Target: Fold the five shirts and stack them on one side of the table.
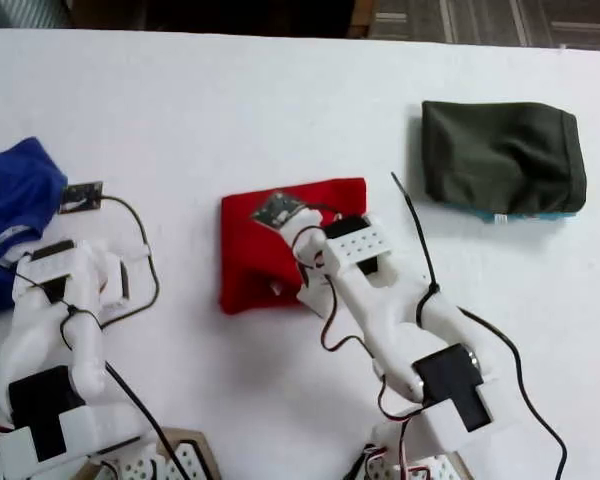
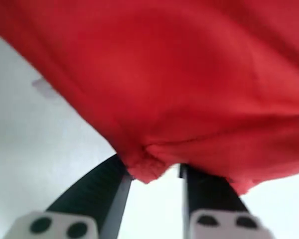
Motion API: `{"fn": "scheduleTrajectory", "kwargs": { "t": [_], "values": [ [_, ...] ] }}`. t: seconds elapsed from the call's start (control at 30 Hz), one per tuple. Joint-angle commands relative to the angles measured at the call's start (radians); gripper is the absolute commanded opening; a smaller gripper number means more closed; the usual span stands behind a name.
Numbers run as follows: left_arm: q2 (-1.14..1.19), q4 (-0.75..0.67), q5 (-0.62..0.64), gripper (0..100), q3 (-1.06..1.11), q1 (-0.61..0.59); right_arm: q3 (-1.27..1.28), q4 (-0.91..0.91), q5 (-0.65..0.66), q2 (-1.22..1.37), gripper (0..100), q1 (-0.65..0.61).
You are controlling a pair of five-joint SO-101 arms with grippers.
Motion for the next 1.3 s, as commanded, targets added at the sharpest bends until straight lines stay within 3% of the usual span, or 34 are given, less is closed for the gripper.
{"fn": "scheduleTrajectory", "kwargs": {
  "t": [0.0,0.37,0.73,1.07,1.27],
  "values": [
    [0.002,0.006,-0.002,3,-0.028,-0.005,-0.009,0.018,-0.003,-0.084,1.9,0.007],
    [0.002,0.006,-0.002,3,-0.028,-0.005,-0.006,0.101,0.005,-0.355,1.9,0.151],
    [0.002,0.006,-0.002,3,-0.028,-0.005,-0.003,0.148,0.126,-0.363,1.9,0.295],
    [0.003,0.006,-0.002,3,-0.028,-0.005,0.072,0.173,0.192,-0.366,2.2,0.317],
    [0.003,0.006,-0.002,3,-0.028,-0.005,-0.055,0.226,0.183,-0.374,17.0,0.374]
  ]
}}
